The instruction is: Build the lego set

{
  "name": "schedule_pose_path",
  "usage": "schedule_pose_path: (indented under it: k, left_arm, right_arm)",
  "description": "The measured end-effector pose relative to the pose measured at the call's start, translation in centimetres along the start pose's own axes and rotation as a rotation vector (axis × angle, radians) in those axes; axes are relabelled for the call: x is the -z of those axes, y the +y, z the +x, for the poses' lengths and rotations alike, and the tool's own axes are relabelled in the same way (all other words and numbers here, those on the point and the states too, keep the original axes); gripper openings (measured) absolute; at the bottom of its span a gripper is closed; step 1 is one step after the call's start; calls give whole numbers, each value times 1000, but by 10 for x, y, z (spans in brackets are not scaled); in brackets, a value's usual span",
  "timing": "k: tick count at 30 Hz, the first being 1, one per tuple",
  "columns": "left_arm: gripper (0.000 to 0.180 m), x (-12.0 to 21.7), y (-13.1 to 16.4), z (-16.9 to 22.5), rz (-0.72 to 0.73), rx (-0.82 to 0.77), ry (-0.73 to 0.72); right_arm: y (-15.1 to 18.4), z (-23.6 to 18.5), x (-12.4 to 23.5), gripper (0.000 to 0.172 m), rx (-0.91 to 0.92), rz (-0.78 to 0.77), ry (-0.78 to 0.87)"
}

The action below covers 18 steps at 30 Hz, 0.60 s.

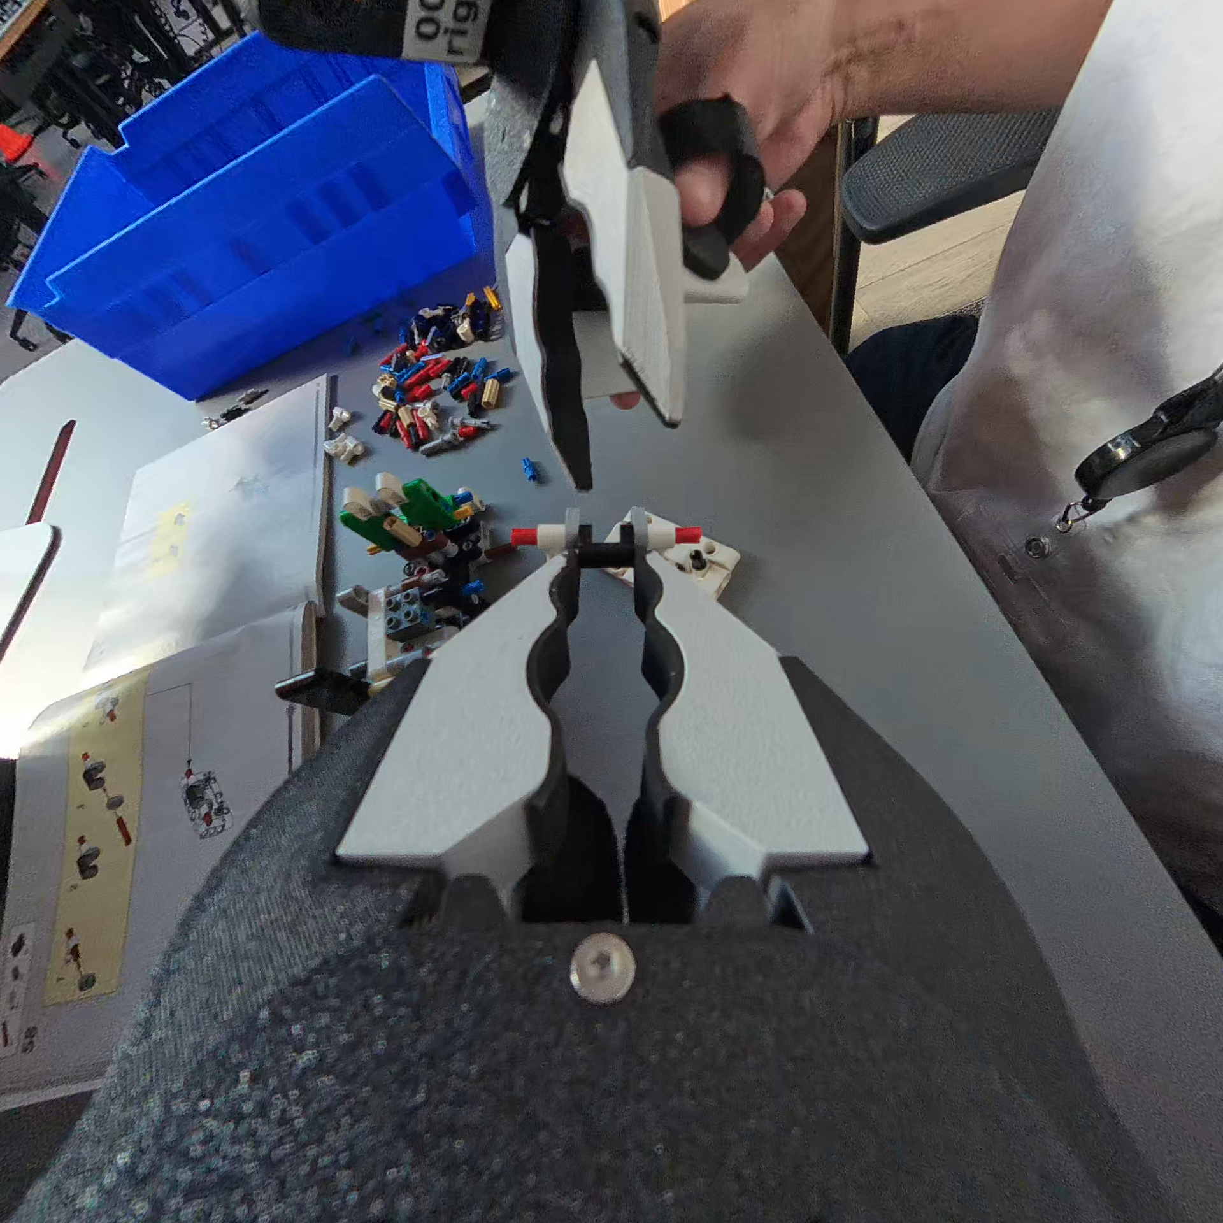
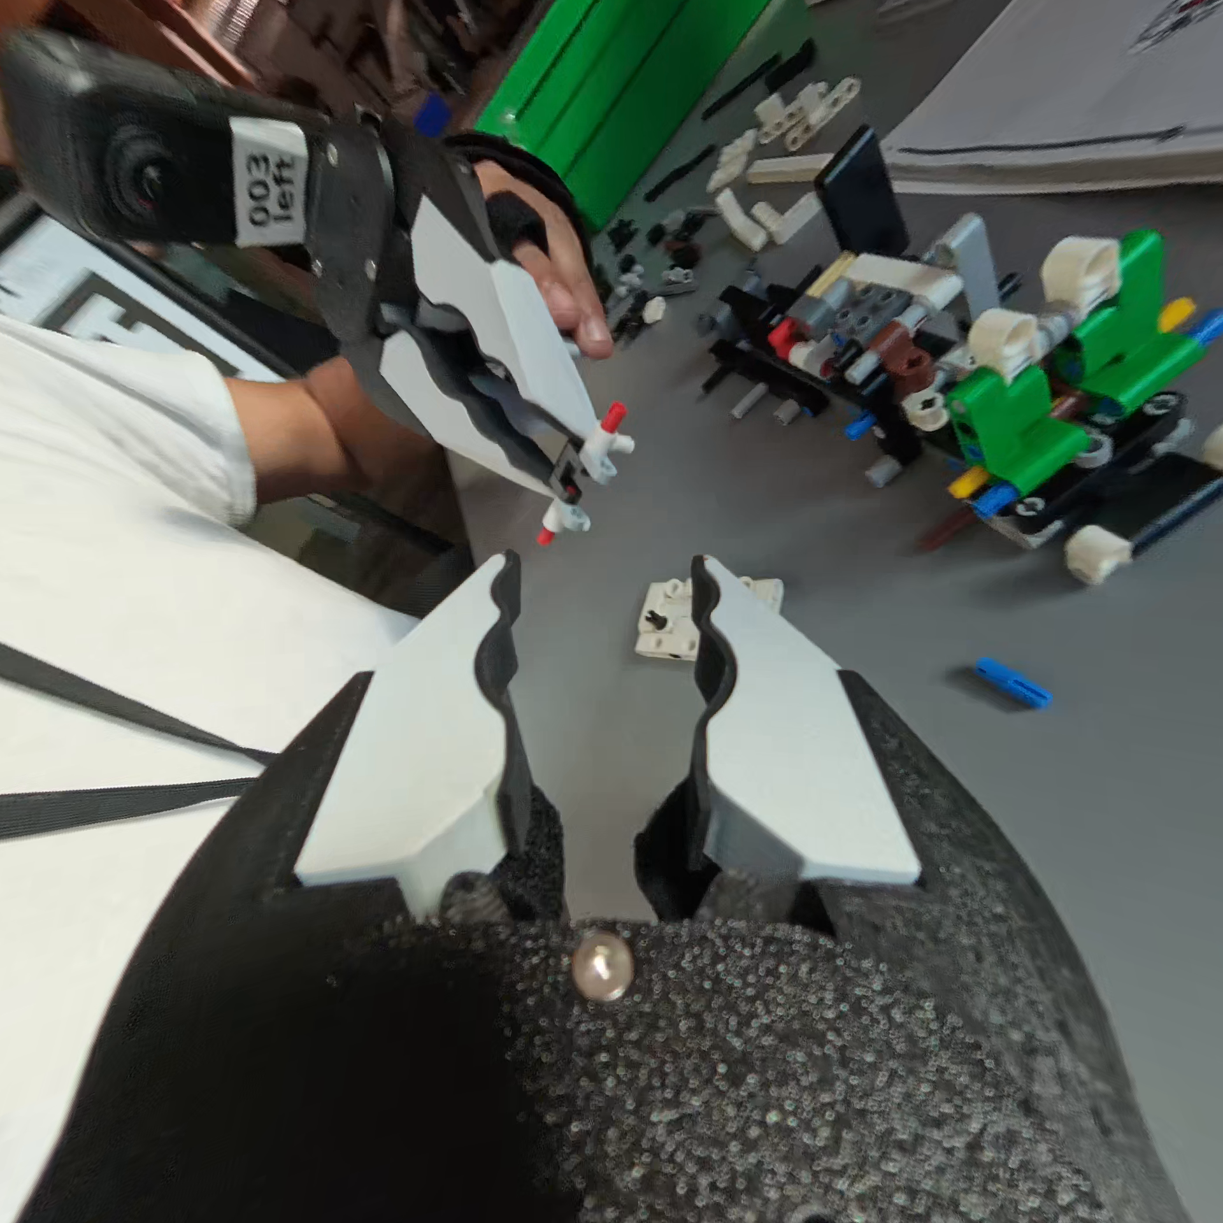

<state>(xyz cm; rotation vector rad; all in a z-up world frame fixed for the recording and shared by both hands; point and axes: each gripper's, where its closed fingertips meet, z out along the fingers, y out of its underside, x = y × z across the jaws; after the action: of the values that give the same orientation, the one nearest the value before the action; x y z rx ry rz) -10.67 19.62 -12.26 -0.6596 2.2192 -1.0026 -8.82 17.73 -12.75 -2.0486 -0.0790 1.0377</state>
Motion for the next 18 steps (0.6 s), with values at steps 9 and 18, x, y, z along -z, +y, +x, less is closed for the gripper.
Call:
schedule_pose_path:
  k: [9,18]
  left_arm:
    - [13,3,7,-9,113,114,29]
    - [13,11,13,-4,197,206,54]
  right_arm:
    - [30,32,-19,77,267,-99,652]
    - [40,39,-27,57,416,-186,649]
